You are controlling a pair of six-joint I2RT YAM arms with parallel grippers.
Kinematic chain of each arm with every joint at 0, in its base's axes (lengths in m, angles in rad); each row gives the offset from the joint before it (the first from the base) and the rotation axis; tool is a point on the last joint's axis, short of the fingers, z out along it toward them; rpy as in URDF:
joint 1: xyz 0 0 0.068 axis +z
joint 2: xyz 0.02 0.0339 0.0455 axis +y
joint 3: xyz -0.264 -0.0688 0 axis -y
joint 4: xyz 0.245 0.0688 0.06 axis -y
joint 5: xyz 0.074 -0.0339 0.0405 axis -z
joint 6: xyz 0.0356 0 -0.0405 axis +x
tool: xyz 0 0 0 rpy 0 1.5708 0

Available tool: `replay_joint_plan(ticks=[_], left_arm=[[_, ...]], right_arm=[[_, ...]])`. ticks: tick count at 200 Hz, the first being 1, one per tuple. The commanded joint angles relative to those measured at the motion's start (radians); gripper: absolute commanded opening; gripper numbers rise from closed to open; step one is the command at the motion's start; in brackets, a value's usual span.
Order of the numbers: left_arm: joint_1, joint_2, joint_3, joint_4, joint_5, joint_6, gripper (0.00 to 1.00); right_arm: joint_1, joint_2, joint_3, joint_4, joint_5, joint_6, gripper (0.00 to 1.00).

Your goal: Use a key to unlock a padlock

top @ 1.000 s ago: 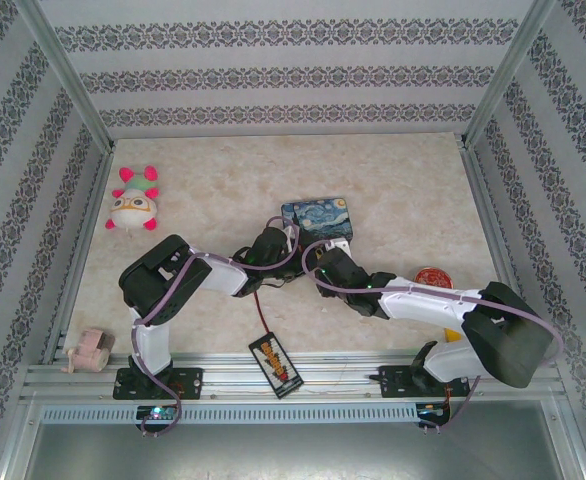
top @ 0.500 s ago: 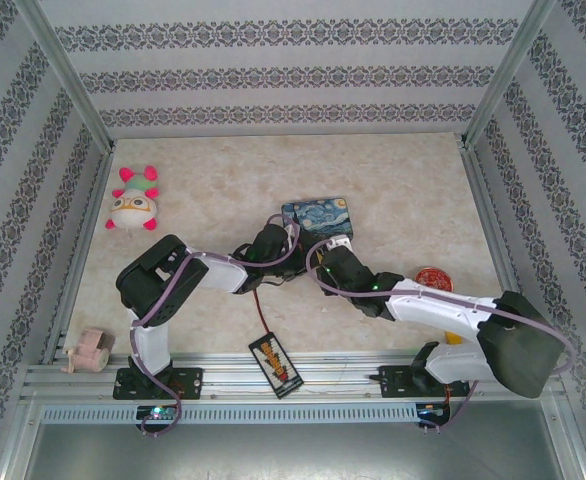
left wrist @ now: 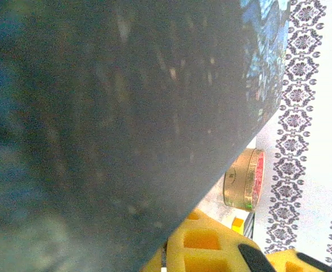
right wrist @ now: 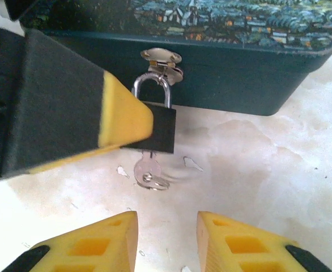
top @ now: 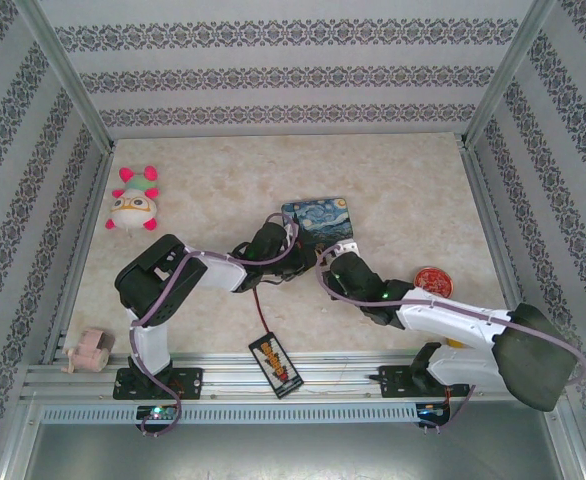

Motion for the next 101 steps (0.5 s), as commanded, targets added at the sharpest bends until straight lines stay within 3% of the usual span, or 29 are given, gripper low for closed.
replay_joint_plan(ticks=[1, 101], left_arm=[[0.013, -0.039, 0.025, -0.007, 0.018, -0.021, 0.0], [0.021, -0.059, 0.047, -0.046, 0.044, -0.01, 0.0]], right_arm=[[0.004, -0.023, -0.032, 0.036, 0.024, -0.018, 0.34], [0.015, 0.095, -0.03, 0.159, 0.007, -0.098, 0.33]])
